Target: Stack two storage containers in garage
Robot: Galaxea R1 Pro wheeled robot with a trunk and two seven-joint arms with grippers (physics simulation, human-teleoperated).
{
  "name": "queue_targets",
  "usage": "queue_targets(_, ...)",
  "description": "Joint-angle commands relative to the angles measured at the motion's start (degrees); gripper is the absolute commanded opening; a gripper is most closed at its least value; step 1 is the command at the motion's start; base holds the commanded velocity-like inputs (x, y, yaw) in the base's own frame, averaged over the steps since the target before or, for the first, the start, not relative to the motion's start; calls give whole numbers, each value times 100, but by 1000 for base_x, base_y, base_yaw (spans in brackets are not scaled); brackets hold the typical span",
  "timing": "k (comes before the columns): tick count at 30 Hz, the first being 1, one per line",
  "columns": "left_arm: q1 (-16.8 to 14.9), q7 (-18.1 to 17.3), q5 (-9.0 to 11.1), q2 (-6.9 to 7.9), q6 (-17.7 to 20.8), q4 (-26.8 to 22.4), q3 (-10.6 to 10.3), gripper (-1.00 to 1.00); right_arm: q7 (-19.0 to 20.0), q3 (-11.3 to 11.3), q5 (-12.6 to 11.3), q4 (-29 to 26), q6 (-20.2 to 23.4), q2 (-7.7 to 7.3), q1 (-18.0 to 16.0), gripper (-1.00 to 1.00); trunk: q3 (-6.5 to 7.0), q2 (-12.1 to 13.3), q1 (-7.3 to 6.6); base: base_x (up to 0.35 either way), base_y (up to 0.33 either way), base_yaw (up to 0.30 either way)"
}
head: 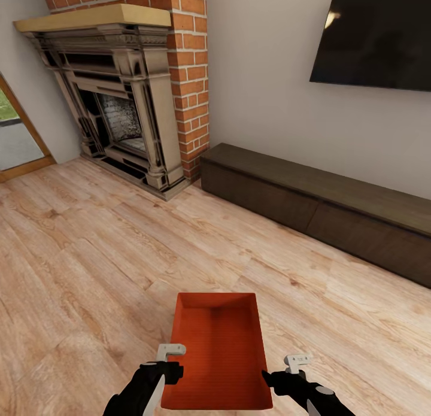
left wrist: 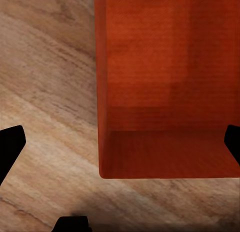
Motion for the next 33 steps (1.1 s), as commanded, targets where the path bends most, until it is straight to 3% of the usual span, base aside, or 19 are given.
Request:
queue_targets(1,-1,-16,-59,-8,27,-10,34,100,-4,46,-57,-2,1,-7,-2,100,-4,-2,-1,0,0,0)
queue_targets(5,-1,-16,-59,-8,27,-10,34,100,-23,46,-55,-2,0,-7,-2,100,-4,-2,-1,0,0,0)
queue_targets(14,-4,-16,-59,-8,26,-10,34,100,-38,51,-54,-2,0,-7,-2,100,-166,-363,197,0,0,0)
queue_targets(33,-2,-16,-59,-8,25,-10,34,100,-9,54,-54,5,0,-7,-2,100,-166,-363,197,0,0,0)
